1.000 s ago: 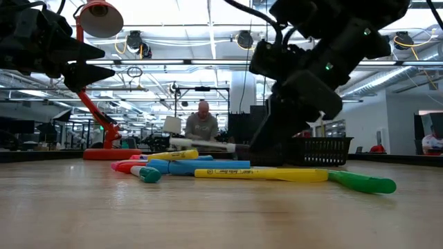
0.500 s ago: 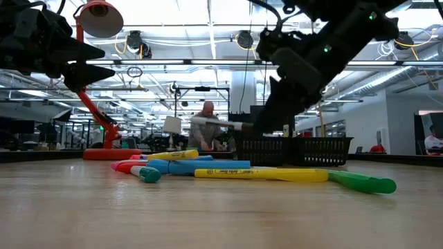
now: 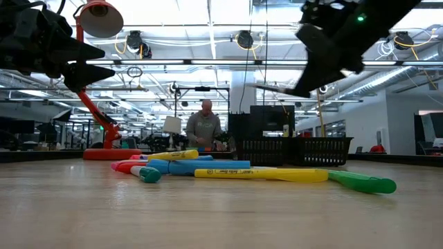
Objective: Pick & Place Markers
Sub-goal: Put the brown marker pen into the bottom right black bin
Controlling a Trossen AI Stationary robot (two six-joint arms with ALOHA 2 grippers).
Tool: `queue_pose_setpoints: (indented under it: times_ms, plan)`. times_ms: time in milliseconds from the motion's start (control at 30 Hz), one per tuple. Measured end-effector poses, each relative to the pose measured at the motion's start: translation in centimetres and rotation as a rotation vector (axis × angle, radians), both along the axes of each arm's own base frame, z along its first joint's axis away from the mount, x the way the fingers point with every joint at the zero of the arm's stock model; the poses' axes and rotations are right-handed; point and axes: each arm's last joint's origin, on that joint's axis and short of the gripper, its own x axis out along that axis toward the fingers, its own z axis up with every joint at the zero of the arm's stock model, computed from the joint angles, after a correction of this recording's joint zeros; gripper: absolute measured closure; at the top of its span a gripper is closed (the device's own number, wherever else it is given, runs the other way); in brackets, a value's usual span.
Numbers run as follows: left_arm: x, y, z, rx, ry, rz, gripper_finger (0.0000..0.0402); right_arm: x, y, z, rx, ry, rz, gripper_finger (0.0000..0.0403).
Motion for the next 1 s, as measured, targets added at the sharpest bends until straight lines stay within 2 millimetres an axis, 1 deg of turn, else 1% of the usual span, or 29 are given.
queue_pose_setpoints:
  times_ms: [133, 267, 700, 867, 1000]
  plan:
    - [0.0, 0.0, 0.0, 0.000, 0.000, 0.000, 0.0078, -1.5, -0.7, -0.3, -0.004, 0.052, -0.104, 0.0384]
    - [0.0, 0.0, 0.0, 0.000, 0.000, 0.000, 0.0078, -2.3, -1.0, -0.5, -0.002, 0.079, -0.168, 0.0384]
    - [0.0, 0.0, 0.0, 0.000, 0.000, 0.000, 0.0078, -3.0, -1.3, -0.6, -0.016, 0.121, -0.202, 0.0384]
    - [0.0, 0.0, 0.0, 0.000, 0.000, 0.000, 0.0078, -4.0, -2.5, -2.1, -0.021, 0.146, -0.267, 0.0384]
    - [0.0, 0.0, 0.0, 0.000, 0.000, 0.000, 0.0078, -4.5, -3.6, -2.8, 0.045, 0.174, -0.307, 0.0384]
